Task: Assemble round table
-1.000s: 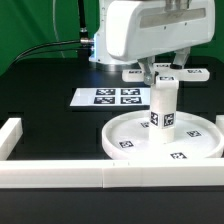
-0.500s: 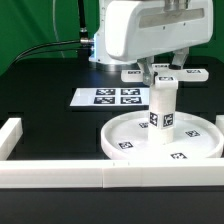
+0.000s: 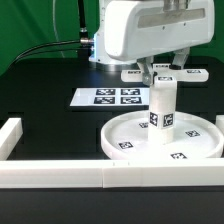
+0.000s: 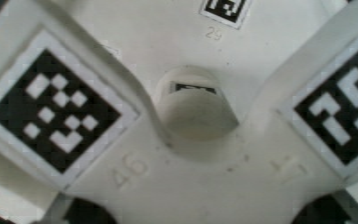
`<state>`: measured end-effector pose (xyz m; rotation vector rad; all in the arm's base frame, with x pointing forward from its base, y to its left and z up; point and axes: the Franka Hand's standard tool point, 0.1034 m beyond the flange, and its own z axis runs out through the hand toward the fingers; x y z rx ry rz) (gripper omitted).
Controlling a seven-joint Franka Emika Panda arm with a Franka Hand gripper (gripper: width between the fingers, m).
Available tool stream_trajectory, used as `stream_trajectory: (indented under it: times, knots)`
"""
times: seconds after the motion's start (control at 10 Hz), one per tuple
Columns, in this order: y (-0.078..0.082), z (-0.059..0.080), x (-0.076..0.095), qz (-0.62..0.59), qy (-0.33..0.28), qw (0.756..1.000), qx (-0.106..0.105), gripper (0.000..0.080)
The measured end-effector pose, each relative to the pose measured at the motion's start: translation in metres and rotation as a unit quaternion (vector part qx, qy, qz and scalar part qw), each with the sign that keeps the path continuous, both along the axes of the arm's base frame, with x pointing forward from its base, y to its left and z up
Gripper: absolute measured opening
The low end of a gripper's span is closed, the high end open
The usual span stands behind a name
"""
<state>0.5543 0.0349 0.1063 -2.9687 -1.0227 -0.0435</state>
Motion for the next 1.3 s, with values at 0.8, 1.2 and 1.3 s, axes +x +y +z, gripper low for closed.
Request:
stream_trajectory:
  times: [0.8, 1.2, 1.3]
  knots:
    - [0.0073, -0.0013, -0.0039, -0.454, -0.034, 0.889, 0.035, 0.0448]
    - [0.0051, -0.0016, -0.0029, -0.608, -0.015, 0.791, 0.067, 0.0448]
    - [0.005, -0.0016, -0.0028, -0.631, -0.012, 0.773, 0.071, 0.0448]
